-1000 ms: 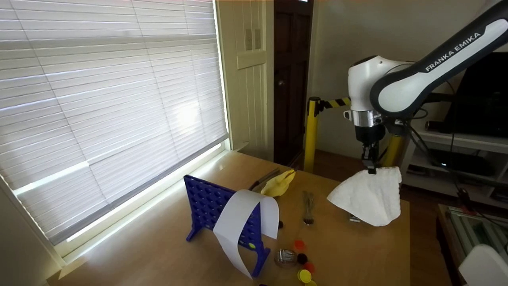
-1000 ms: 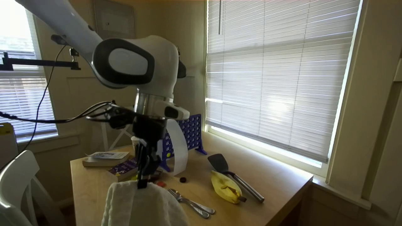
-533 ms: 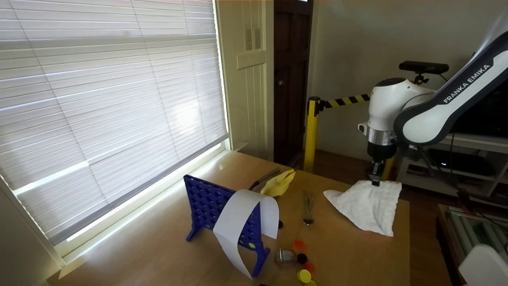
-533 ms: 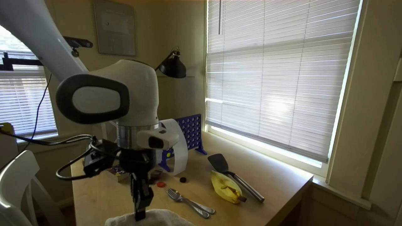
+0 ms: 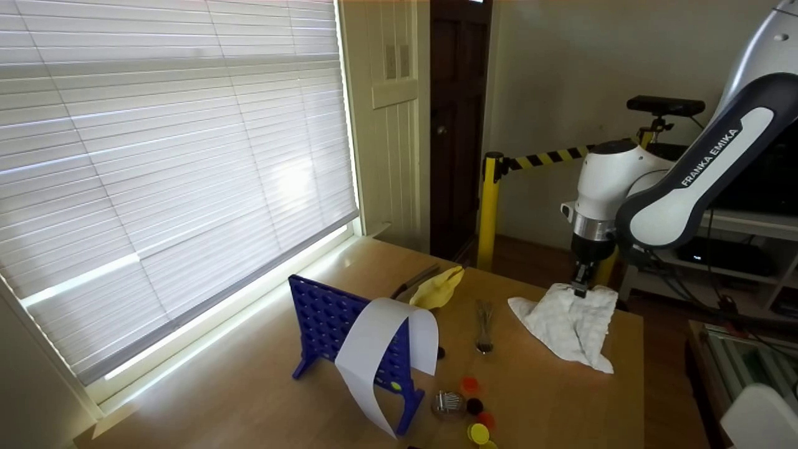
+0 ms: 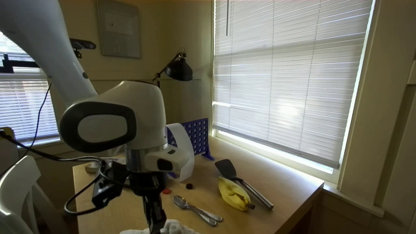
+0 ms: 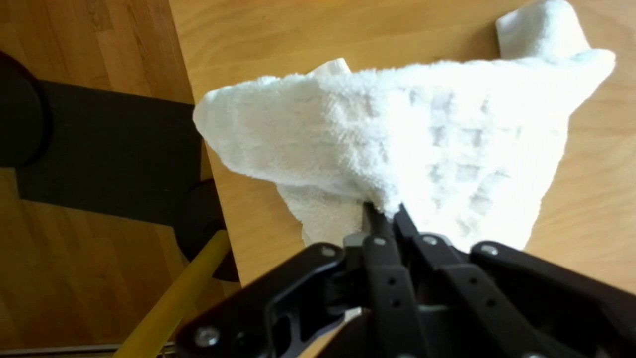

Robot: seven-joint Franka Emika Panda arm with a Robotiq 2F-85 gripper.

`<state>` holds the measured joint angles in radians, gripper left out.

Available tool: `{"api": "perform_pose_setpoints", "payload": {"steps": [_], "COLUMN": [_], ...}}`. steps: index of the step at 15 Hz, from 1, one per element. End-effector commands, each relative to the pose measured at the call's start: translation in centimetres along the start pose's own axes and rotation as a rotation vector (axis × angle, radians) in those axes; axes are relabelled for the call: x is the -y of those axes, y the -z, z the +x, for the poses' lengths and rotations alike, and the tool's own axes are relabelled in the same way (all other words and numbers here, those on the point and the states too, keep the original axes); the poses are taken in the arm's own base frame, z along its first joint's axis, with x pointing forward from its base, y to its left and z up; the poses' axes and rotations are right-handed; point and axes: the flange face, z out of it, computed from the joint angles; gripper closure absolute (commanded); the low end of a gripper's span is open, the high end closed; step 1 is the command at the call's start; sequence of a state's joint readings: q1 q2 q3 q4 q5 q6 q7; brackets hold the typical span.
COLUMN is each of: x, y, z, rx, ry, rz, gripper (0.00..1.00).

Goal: Remove the white towel from the top of the blue gameboard.

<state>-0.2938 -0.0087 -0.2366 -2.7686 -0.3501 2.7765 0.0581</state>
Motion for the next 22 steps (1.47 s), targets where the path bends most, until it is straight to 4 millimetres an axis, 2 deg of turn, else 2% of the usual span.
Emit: {"api": "perform_pose_setpoints", "payload": {"steps": [1, 8, 9, 10, 12, 15, 16, 19, 20, 21, 22], "x": [1.2, 2.6, 2.7, 2.9, 3.3, 3.9, 4.0, 4.1, 4.3, 4.5, 4.9], "y": [-1.9, -3.5, -3.2, -2.7, -0.9, 4.5, 5.3, 8.3, 9.5, 11.2, 13.4], "z": [-0.2, -0.9, -1.0, -0.7, 0.2, 1.4, -0.3, -2.2, -2.8, -2.5, -3.4], "rx": [-0.005, 0.024, 0.022, 0.016, 0.004, -0.012, 0.014, 0.131, 0.169, 0.193, 0.198], "ry": [0.003, 0.032, 0.035, 0.043, 0.049, 0.058, 0.062, 0.108, 0.134, 0.121, 0.125], "rz": [-0.034, -0.109, -0.111, -0.099, -0.061, -0.042, -0.066, -0.139, -0.151, -0.178, -0.186], "gripper": [0.99, 0.99, 0.7, 0.68, 0.56, 0.34, 0.28, 0.06, 0.02, 0.0, 0.0]}}
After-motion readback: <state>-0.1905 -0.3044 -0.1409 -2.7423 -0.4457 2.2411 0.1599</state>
